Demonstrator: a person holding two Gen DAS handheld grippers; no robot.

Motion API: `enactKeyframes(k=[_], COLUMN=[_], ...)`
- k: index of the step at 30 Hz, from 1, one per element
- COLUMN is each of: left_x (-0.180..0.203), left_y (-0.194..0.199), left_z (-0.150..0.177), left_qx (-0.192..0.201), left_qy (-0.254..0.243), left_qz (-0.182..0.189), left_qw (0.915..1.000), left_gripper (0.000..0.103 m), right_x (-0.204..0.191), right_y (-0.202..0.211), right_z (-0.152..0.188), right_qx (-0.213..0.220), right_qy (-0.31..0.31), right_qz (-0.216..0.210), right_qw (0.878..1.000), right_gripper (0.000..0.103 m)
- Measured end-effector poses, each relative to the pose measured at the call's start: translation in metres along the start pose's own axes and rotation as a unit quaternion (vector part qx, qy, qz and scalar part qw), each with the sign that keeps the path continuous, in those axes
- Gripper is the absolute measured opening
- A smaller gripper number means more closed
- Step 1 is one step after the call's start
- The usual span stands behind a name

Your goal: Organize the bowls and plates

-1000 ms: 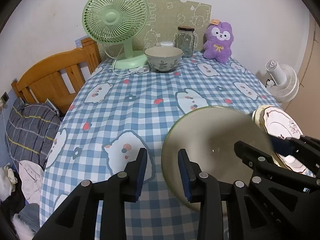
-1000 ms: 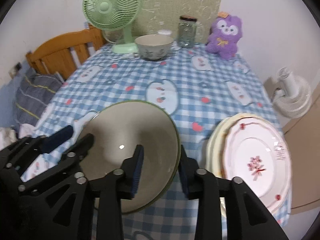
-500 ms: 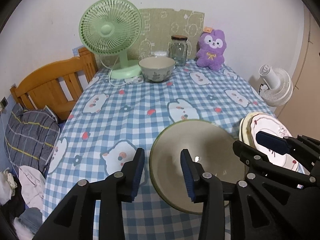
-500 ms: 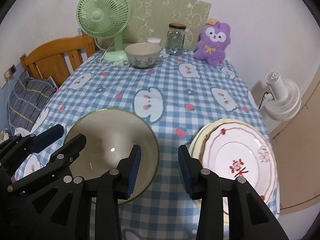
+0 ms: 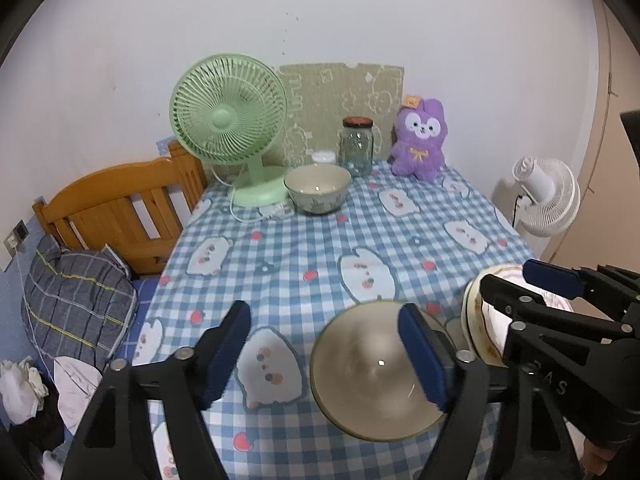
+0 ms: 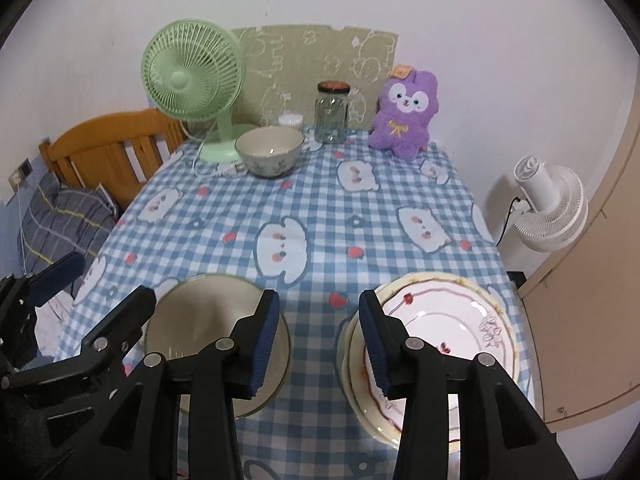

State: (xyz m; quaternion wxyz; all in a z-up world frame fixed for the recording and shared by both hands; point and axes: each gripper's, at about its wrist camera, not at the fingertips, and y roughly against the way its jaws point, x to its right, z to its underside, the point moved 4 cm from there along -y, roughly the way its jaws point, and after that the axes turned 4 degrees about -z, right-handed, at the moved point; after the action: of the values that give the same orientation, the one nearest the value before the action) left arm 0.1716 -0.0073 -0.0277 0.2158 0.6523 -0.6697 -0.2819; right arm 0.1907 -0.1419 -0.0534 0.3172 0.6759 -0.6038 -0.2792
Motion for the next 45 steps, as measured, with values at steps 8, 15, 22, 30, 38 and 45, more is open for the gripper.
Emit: enactKeyframes(k=[8,15,22,30,38,45], left_x=[-0.007,-0.01,-0.02,-0.033,-0.041,-0.048], left_y=[0.003,-0.01,-0.036,-0.077,-0.116,-0.139], left_z=[-0.028,-0.05,-0.073,-0.096,-0.115,-0.131], left_qx=[0.022,0.032,0.026,0.011,0.0,0.005], left_qy=[0.011,0.007,0.022,0.035,0.048,0.064], left_qz=[-0.01,-0.021,-0.022,-0.045,-0.057,-0.076], left_qw=[0.9996,0.9993,0.9992,0.9983,0.9972,0.995], left_gripper=[0.088,0.093,0.095,0.095,0.093,0.09], right_x=[0.007,0.013,0.015,0.012,0.004,-0.001], right_y=[0.016,0.008,-0.015,-0.045,-0.08,-0.103], right_z=[-0.025,-0.05,-0.079,-0.109,-0.138,-0.16], right_qx=[0.038,0.05,0.057,0.065,0.062,0.065], right_qy=[0.0,-0.003,-0.008,0.001,0.01,0.015], right_qz=[0.014,0.01,-0.02,-0.044,-0.062,-0.057], right_qw=[0.999,0.999,0.998,0.997,0.996,0.996], right_gripper=[0.066,0.067,0.067,0.067,0.067,0.067])
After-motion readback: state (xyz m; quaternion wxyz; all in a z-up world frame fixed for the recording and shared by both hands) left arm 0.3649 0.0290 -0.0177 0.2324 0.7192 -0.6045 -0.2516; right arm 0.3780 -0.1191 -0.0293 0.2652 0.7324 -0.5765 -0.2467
